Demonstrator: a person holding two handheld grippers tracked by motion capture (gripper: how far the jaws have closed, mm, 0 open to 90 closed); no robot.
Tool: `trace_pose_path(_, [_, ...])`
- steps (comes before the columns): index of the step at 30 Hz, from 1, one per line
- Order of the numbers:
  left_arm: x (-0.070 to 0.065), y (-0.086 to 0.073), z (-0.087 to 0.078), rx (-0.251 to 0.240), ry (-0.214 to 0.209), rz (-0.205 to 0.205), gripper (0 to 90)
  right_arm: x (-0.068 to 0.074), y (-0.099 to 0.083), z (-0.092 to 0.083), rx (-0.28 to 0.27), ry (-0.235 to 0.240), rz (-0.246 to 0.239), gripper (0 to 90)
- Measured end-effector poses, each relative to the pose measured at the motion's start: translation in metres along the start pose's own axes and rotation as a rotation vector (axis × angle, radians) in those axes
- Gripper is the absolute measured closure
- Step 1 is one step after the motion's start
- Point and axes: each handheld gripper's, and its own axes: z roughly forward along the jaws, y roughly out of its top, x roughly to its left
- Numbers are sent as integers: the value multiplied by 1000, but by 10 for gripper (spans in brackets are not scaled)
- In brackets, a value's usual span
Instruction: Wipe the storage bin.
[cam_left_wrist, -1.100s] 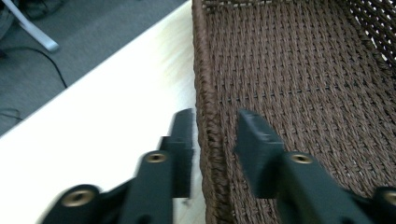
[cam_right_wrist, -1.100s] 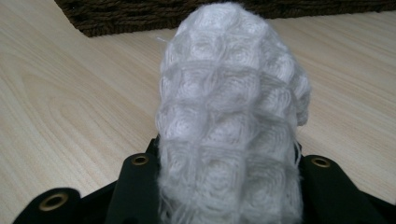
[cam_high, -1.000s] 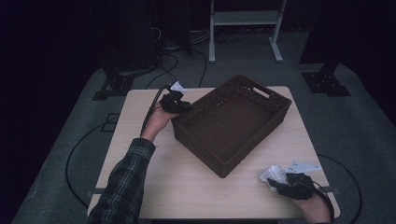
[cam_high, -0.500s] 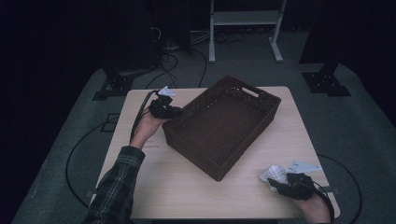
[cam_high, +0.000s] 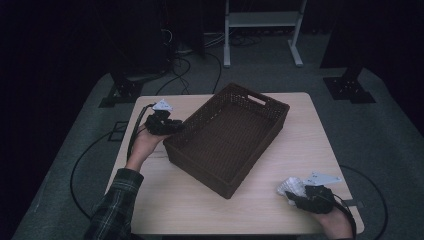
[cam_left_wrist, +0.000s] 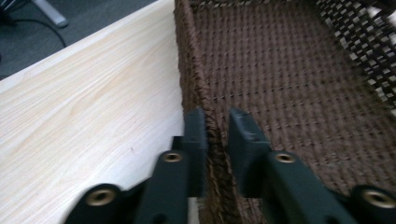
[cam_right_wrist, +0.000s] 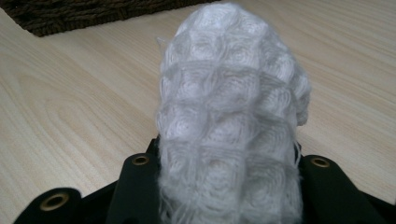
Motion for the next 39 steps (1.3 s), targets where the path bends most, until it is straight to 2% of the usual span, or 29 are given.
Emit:
trace_pose_path(1, [-1,-3,-11,-26,-1,-1,702,0,0,0,-3,-1,4,570])
trace_pose_path(2, [-1,-3,-11,-26,-1,-1,704,0,0,0,-3,-1,4,570])
trace_pose_path(4, [-2,-7,-23,-43,-1,-2,705,-1,-1,-1,-3,-1,5,570])
trace_pose_path(5, [-3,-9,-27,-43,0,1,741,-1,-1,-1,-1,-1,8,570])
trace_pose_path(6, [-3,-13,-33,-47,3,-1,741,-1,-1,-1,-1,-1,8,570])
trace_pose_path(7, [-3,-19,-41,-49,23,7,776,-1,-1,0,0,-1,4,570])
trace_pose_path(10, [-1,-25,-48,-57,42,3,861,0,0,0,0,0,-2,569])
trace_pose_path(11, [2,-33,-53,-56,50,-8,876,1,0,0,-1,0,-1,570])
trace_pose_path(17, [1,-46,-54,-43,40,-5,889,1,0,0,-1,-4,-5,570])
trace_pose_path(19, [-1,-51,-52,-38,16,1,889,1,0,0,-2,-3,-4,570])
trace_pose_path(23, [-5,-52,-51,-41,23,10,890,1,0,0,-2,-5,-2,570])
trace_pose_path(25, [-7,-53,-52,-41,11,8,891,1,0,0,-2,-5,-3,570])
trace_pose_path(34, [-30,-58,-52,-67,-57,29,889,1,0,0,0,-7,-4,570])
trace_pose_path(35, [-36,-59,-52,-65,-75,35,889,1,0,0,1,-7,-3,570])
trace_pose_path(39, [-44,-60,-48,-58,-100,49,889,1,0,0,3,-9,-4,570])
